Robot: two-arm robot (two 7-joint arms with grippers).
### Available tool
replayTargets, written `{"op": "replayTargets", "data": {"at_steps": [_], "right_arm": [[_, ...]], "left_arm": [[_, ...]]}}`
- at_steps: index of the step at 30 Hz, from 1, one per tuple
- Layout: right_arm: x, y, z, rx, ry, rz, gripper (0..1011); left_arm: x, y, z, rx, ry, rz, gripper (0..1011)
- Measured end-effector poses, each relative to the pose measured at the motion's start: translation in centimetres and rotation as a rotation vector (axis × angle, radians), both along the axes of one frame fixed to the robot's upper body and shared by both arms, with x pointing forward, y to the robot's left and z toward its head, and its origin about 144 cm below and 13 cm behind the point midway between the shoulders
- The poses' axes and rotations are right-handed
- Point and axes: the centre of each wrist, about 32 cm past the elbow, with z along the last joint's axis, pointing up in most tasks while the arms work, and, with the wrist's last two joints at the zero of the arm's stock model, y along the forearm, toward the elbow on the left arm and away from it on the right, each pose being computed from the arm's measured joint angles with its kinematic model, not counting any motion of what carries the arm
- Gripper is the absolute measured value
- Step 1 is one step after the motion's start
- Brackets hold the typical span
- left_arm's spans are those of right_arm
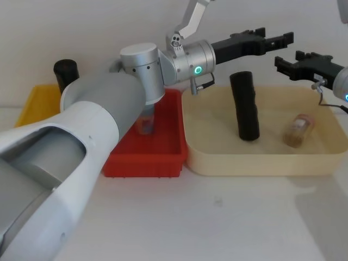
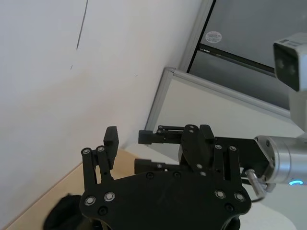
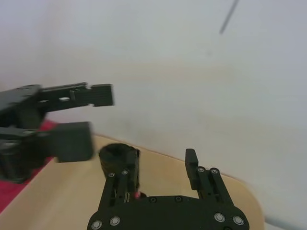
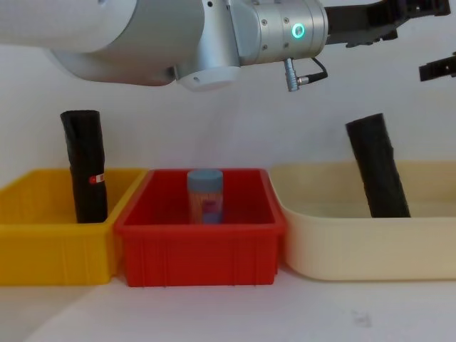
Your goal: Pick up the garbage bag with the one hand and transfer it to the other hand.
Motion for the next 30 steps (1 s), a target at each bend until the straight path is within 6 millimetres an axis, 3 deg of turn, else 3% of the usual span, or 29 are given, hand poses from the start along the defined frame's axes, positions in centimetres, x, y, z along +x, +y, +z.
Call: {"op": "replayTargets", "data": {"at_steps": [10, 25, 30], "right_arm": [[0.3, -0.9, -0.2, 0.010, 0.013, -0.044, 600], [0.5, -1.4, -0.4, 0.016, 0.021, -0.070, 975], [0.6, -1.5, -0.4, 0.017, 0.022, -0.073, 1001]], "left_arm": [[0.0, 0.0, 0.0, 0.000, 0.000, 0.000, 1000], [0.0, 0.0, 0.0, 0.000, 0.000, 0.000, 1000], [0.0, 0.0, 0.0, 0.000, 0.000, 0.000, 1000]]}}
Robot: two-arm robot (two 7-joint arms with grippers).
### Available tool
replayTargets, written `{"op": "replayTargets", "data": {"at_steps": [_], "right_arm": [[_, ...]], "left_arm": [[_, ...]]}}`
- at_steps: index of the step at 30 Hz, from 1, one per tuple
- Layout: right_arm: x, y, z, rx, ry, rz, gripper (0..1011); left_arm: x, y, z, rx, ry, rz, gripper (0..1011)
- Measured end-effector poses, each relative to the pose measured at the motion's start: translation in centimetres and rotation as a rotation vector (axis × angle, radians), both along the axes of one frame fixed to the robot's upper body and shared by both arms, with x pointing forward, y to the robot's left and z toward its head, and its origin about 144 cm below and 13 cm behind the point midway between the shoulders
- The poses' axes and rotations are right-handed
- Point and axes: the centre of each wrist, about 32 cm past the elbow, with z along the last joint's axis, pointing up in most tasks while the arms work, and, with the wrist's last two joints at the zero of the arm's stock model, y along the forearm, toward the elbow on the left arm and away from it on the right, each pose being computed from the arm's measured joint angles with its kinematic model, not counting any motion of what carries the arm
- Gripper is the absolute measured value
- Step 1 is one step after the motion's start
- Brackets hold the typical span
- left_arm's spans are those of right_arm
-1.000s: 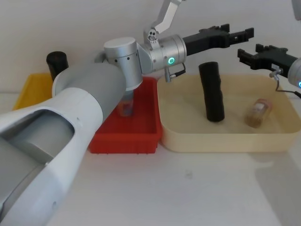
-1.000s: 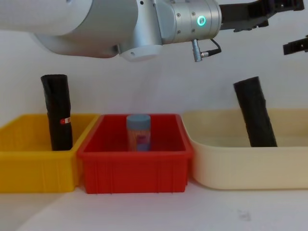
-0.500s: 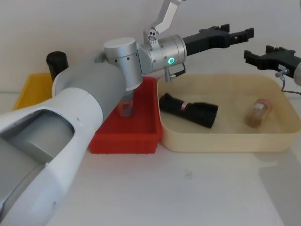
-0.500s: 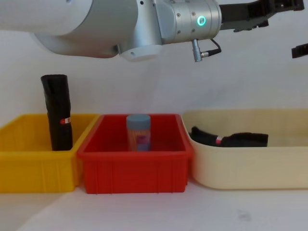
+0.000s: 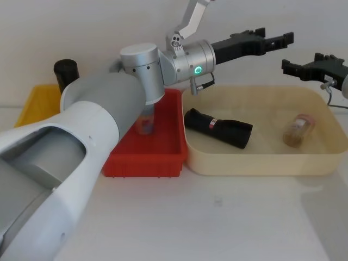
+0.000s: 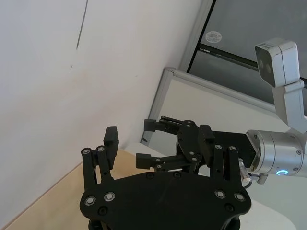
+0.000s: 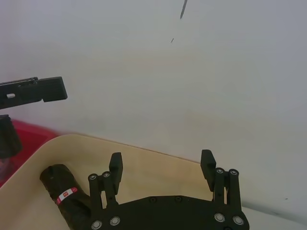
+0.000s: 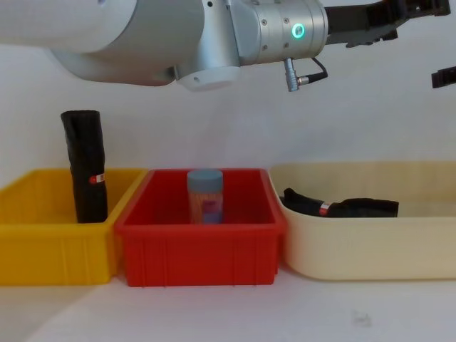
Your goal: Pick up the garbage bag with the one hand and transfer it to the other hand.
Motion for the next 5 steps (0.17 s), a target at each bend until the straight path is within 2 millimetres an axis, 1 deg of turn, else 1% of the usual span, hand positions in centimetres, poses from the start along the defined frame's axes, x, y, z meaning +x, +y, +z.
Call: {"op": "replayTargets", "data": {"at_steps": [5], "right_arm": [[0.02, -0.05, -0.01, 0.000, 0.001, -0.002, 1001]], "left_arm": [[0.00, 0.00, 0.00, 0.000, 0.000, 0.000, 1000]]}}
